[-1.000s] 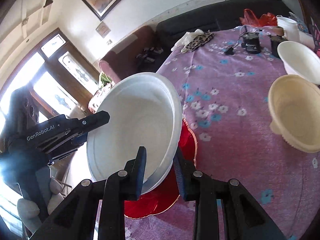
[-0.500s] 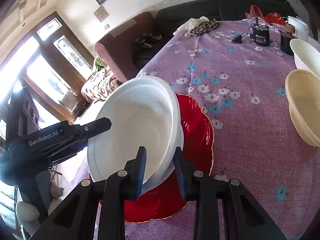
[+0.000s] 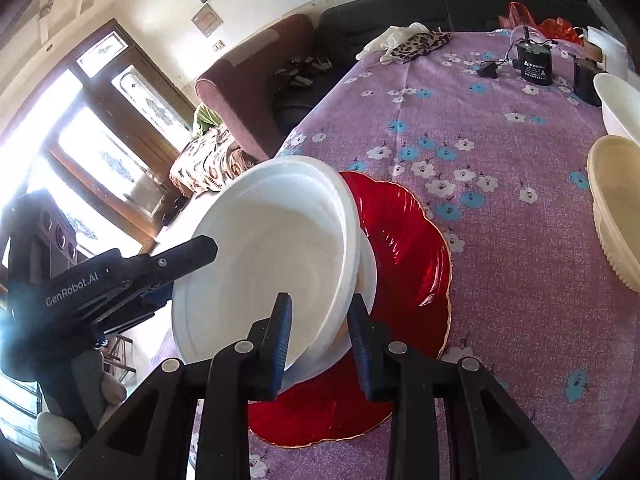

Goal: Organize plates and bowls

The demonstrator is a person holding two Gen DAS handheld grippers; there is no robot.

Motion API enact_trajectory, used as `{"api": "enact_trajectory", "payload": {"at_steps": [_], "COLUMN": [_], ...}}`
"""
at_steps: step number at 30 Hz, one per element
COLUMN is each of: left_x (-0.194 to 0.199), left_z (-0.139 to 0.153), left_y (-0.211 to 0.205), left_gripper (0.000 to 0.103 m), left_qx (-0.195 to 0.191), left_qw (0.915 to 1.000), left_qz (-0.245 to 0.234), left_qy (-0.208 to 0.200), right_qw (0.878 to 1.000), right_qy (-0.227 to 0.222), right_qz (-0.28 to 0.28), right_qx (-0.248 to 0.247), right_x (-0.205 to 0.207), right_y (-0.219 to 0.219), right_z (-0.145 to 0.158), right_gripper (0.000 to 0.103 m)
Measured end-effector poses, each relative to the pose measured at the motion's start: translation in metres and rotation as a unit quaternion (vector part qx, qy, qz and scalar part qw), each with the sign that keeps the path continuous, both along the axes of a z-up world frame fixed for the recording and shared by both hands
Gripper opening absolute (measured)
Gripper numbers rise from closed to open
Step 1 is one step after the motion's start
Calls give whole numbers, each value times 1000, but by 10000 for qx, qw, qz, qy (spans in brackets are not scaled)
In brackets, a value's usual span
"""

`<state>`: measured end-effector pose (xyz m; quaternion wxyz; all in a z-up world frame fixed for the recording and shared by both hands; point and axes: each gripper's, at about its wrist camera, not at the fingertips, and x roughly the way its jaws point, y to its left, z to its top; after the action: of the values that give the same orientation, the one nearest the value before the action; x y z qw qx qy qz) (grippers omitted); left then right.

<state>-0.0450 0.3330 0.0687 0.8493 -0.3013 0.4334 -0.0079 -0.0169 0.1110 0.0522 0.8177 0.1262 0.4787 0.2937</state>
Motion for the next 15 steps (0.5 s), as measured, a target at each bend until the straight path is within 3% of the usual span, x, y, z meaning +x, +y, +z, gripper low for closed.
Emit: {"api": "enact_trajectory", "payload": {"at_steps": [2,5,11,15], "left_x": [-3,-8,-24,-36], "left_z": [1,7,21,40], "left_y": [2,5,4,-13], "left_gripper": [54,61,63,74], "left_qx": [25,90,235,556], "left_qw": [10000,9997,9987,9955], "left_qz": [82,184,290,253], "left_qy": [-22,-118,-342,-719], "right_qw": [10000,10000,9997,9987], "right_qy": [22,8,-98,-319], "right_qz": [9,-62,-164,-293], "right_qx": [16,12,146,260], "right_x": [0,1,0,-7], "right_y": [0,-4,-17,-39], "right_z": [1,2,6,18], "right_gripper": [39,57,58,58]}}
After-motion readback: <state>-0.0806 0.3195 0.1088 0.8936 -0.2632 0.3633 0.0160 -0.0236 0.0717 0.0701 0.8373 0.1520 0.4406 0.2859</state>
